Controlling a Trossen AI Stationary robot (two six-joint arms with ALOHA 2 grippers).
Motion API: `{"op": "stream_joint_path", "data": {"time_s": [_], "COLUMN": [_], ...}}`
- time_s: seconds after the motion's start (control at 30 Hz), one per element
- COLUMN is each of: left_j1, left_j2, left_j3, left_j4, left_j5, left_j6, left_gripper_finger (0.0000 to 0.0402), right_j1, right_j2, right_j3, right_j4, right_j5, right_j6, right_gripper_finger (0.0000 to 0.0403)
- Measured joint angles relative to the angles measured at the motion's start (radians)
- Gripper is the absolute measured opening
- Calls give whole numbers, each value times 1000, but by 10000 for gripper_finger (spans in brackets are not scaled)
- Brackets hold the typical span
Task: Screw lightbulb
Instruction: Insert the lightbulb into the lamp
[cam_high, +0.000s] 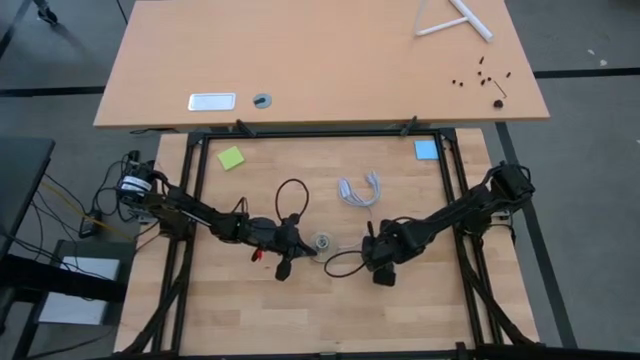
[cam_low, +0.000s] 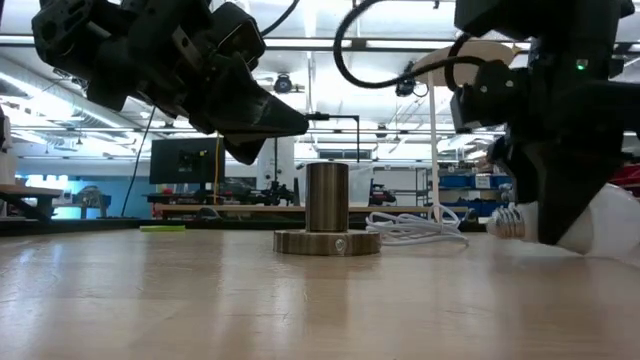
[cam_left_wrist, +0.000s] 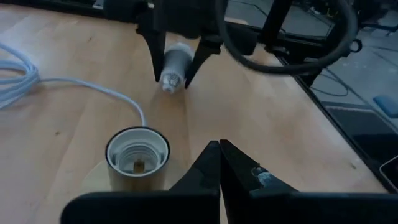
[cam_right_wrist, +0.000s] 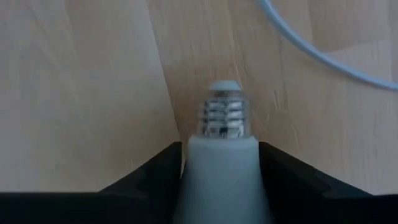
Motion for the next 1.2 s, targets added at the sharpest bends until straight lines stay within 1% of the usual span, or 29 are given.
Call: {"op": "stream_joint_path", "data": {"time_s": [0.07, 0.17, 0.27, 0.33, 0.47, 0.57, 0.63, 0.73, 0.87, 0.97, 1.03, 1.2], "left_j1": [0, 0, 0, 0, -16, -38, -51, -60, -61, -61, -61, -61], "left_j2": [0, 0, 0, 0, 0, 7, 10, 26, 29, 31, 32, 33], "left_j3": [0, 0, 0, 1, 44, 101, 144, 217, 271, 280, 287, 289], "left_j4": [4, 23, 73, 108, 89, 44, -21, -107, -216, -229, -222, -198], "left_j5": [7, 5, 1, 0, -9, -34, -44, -75, -139, -149, -137, -116], "left_j6": [-10, -33, -35, -17, 59, 142, 179, 183, 182, 182, 182, 182], "left_gripper_finger": [3, 4, 16, 33, 82, 122, 145, 174, 201, 214, 221, 224], "right_j1": [0, 0, 0, 0, 0, -5, -10, -14, -13, -13, -13, -13], "right_j2": [-2, -6, -6, -6, -7, -7, -7, -5, -3, -3, -3, -3], "right_j3": [15, 59, 120, 166, 250, 302, 324, 342, 342, 342, 342, 342], "right_j4": [-2, -19, -34, -38, -40, -27, -22, -7, 33, 42, 42, 41], "right_j5": [1, 2, 9, 12, 13, 20, 21, 23, 23, 22, 22, 22], "right_j6": [-5, -20, -36, -56, -101, -126, -132, -146, -166, -178, -184, -193], "right_gripper_finger": [192, 194, 198, 197, 193, 191, 191, 191, 191, 191, 191, 192]}}
